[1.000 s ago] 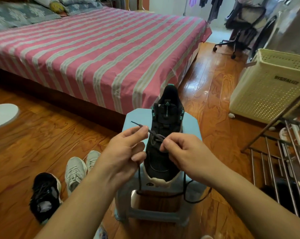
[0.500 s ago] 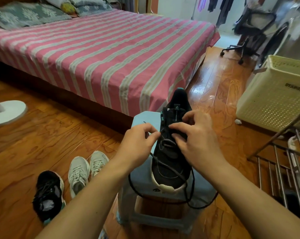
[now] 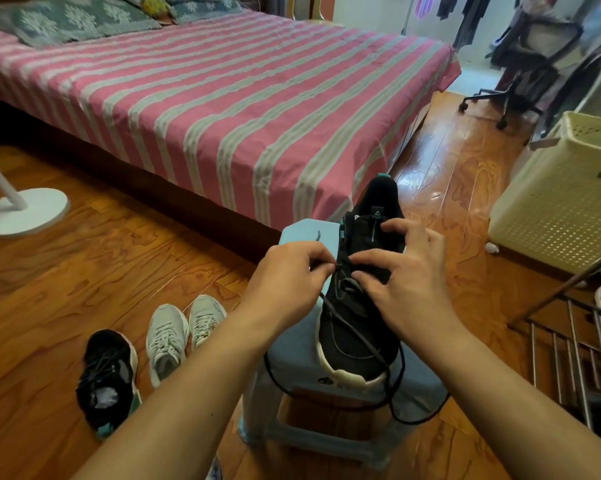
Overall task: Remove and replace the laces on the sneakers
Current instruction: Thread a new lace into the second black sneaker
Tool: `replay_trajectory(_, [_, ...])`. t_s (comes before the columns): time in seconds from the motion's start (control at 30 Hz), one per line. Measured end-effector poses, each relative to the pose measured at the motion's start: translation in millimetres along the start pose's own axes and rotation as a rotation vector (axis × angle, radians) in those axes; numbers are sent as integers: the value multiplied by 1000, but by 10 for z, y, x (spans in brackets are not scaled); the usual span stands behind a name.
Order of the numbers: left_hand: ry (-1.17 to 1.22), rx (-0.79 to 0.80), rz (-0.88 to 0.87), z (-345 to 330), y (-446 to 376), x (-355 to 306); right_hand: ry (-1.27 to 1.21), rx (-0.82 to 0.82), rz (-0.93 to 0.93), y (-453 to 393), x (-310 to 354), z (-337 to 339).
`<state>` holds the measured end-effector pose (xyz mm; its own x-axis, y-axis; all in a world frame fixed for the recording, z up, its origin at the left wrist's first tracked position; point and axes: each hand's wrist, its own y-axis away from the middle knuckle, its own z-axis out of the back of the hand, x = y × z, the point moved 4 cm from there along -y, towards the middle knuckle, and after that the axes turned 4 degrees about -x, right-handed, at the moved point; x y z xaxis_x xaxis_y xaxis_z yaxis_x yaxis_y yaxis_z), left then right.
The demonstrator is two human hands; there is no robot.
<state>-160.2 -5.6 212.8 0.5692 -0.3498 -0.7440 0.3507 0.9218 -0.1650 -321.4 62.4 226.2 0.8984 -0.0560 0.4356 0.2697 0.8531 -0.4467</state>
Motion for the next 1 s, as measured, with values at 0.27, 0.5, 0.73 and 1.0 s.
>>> replay_trajectory(0.27, [-139, -49, -146, 29, 11, -108, -62, 24, -47, 21, -2, 16])
replay_trajectory(0.5, [75, 77, 3, -28, 72, 33, -77, 93, -52, 43, 17, 51])
replay_trajectory(0.73, [2, 4, -94, -15, 125, 37, -76, 95, -60, 56, 32, 23])
replay_trajectory(1.0, [-12, -74, -10, -62, -21, -62, -83, 69, -54, 79, 21, 9])
